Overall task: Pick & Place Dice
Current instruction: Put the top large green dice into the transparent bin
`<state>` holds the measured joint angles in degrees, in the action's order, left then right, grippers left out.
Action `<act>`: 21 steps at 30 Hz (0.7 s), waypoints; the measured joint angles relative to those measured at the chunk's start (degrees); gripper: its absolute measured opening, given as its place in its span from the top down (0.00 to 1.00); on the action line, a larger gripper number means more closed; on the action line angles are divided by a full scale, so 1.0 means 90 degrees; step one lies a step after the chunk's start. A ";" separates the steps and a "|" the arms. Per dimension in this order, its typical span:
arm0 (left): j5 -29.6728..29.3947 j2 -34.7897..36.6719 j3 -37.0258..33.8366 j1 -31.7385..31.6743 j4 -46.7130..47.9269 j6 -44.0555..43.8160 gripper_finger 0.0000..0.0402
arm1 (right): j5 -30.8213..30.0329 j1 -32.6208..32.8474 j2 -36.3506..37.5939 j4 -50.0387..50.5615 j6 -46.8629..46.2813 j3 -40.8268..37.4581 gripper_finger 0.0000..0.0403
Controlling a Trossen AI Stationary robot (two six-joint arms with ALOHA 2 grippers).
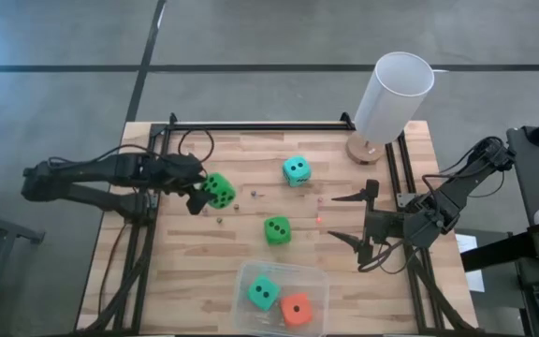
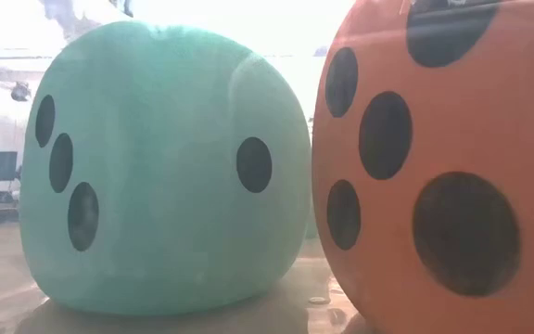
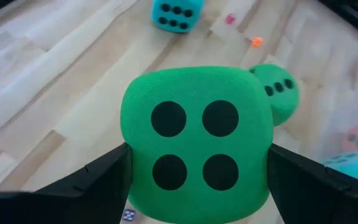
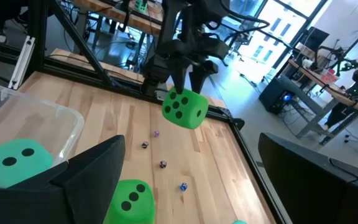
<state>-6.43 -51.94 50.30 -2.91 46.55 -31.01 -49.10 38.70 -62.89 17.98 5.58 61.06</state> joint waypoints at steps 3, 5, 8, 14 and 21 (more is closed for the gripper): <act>0.0000 0.0000 0.0000 0.0231 -0.0083 -0.0064 0.19 | 0.0000 0.0002 0.0000 -0.0002 0.0000 0.0000 0.09; 0.0000 0.0000 0.0000 0.0363 -0.0169 -0.0101 0.20 | 0.0000 0.0002 0.0000 -0.0002 0.0000 0.0000 0.09; 0.0000 0.0000 0.0000 0.0546 -0.0294 -0.0120 0.20 | 0.0000 0.0001 0.0000 -0.0002 0.0000 0.0000 0.09; 0.0001 0.0000 0.0002 0.0847 -0.0489 -0.0130 0.19 | 0.0000 0.0002 0.0000 -0.0002 0.0000 0.0000 0.09; 0.0000 0.0000 0.0002 0.0963 -0.0581 -0.0128 0.20 | 0.0000 0.0002 0.0000 0.0000 0.0000 0.0000 0.09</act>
<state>-6.44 -51.94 50.33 5.76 41.33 -32.16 -49.10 38.72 -62.89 17.98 5.58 61.06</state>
